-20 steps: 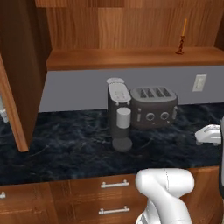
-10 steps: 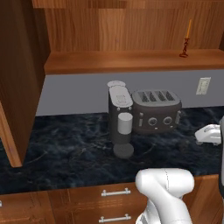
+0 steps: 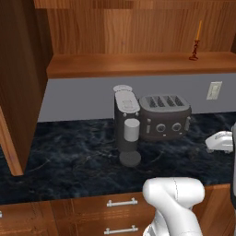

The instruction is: Get the candle and the wine from the cabinet and move them to the dining counter.

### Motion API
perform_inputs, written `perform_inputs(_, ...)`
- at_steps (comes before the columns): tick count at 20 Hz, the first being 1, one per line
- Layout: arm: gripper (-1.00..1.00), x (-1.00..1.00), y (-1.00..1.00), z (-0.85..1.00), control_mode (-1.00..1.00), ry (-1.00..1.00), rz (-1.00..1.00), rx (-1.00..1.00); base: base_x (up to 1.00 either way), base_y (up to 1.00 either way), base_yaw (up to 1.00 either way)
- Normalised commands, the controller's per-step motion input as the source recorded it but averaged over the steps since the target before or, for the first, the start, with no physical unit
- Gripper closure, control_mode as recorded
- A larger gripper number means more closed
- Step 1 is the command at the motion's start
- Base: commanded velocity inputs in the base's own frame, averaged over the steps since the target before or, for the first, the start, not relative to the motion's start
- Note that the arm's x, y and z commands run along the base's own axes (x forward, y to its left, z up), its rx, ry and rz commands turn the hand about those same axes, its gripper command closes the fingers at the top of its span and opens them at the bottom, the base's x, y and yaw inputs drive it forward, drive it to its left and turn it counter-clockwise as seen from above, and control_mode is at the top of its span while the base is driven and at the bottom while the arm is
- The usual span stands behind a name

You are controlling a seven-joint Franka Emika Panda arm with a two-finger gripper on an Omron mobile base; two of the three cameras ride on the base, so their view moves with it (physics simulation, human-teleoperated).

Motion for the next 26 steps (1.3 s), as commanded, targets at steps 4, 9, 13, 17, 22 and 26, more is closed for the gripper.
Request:
perform_inputs(4, -1.00, 0.00, 0.00, 0.00, 1.00, 0.00, 0.00, 0.00, 0.00, 0.00, 0.00)
perform_inputs(9, -1.00, 0.00, 0.00, 0.00, 1.00, 0.00, 0.00, 0.00, 0.00, 0.00, 0.00)
perform_inputs(13, -1.00, 0.00, 0.00, 0.00, -1.00, 0.00, 0.00, 0.00, 0.00, 0.00, 0.00)
perform_inputs(17, -1.00, 0.00, 0.00, 0.00, -1.00, 0.00, 0.00, 0.00, 0.00, 0.00, 0.00)
perform_inputs(22, -1.00, 0.00, 0.00, 0.00, -1.00, 0.00, 0.00, 0.00, 0.00, 0.00, 0.00)
perform_inputs(26, -1.00, 0.00, 0.00, 0.00, -1.00, 0.00, 0.00, 0.00, 0.00, 0.00, 0.00)
